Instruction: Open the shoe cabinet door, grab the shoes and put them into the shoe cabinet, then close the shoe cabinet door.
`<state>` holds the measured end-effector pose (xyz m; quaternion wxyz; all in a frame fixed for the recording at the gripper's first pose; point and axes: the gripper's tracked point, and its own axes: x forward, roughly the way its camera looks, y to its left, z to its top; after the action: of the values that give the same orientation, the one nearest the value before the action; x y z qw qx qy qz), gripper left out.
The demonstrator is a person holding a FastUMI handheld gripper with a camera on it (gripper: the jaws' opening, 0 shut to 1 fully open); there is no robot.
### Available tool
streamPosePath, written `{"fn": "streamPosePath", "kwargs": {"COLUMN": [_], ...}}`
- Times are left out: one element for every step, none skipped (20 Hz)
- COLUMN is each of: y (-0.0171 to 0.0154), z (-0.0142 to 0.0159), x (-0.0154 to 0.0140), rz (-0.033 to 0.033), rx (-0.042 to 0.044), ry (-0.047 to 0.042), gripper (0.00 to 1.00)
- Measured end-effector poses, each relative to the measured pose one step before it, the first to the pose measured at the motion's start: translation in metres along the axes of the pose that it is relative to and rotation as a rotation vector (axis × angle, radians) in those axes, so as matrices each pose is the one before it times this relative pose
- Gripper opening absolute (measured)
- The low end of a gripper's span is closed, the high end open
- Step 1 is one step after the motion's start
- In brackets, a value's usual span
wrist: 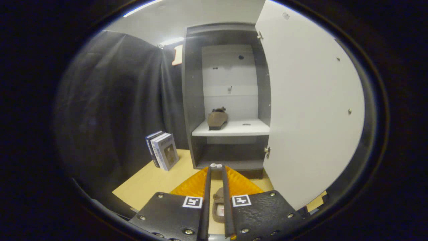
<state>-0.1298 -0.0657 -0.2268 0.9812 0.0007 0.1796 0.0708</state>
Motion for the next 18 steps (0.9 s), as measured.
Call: {"fn": "streamPosePath", "kwargs": {"y": [0.00406,0.00186,0.00159,0.00113,-0.00017,-0.00203,-0.00205,0.00077,-0.00047,-0.0005,-0.00174,-0.0019,-0.00153,-0.00068,-0.00137,-0.00047,0.00051,0.00055], "z": [-0.01622,-0.01856,-0.01682,-0.01689,-0.01682,-0.01881,-0.01756,-0.01665,-0.01481,-0.01423,-0.0124,-0.01267,-0.01114,-0.00771,-0.00684,-0.00563,-0.00488,-0.00456], "x": [0.01108,0.0131,0.01197,0.01275,0.0122,0.0141,0.01171,0.01362,0.01084,0.00999,0.00974,0.01123,0.0084,0.00824,0.00643,0.00736,0.0067,0.00732], "rz": [0.00068,-0.00662,-0.00309,-0.00503,-0.00384,-0.00607,-0.00602,-0.00563,-0.00405,-0.00354,-0.00479,-0.00727,-0.00521,-0.00643,-0.00311,-0.00299,0.00115,-0.00151], "rx": [0.0002,-0.00044,0.00178,0.00225,0.00216,0.00148,-0.00124,-0.0017,-0.00073,-0.00013,-0.00205,-0.00246,-0.00259,-0.00161,0.00043,0.00055,0.00114,-0.00222], "ry": [0.02891,0.03224,0.03161,0.0329,0.03463,0.03914,0.04019,0.04018,0.03628,0.03204,0.03134,0.0301,0.02816,0.02372,0.02121,0.01955,0.01476,0.01518], "gripper": [0.18,0.2,0.2,0.2,0.2,0.2,0.2,0.2,0.2,0.2,0.2,0.2,0.2,0.2,0.2,0.2,0.2,0.2]}}
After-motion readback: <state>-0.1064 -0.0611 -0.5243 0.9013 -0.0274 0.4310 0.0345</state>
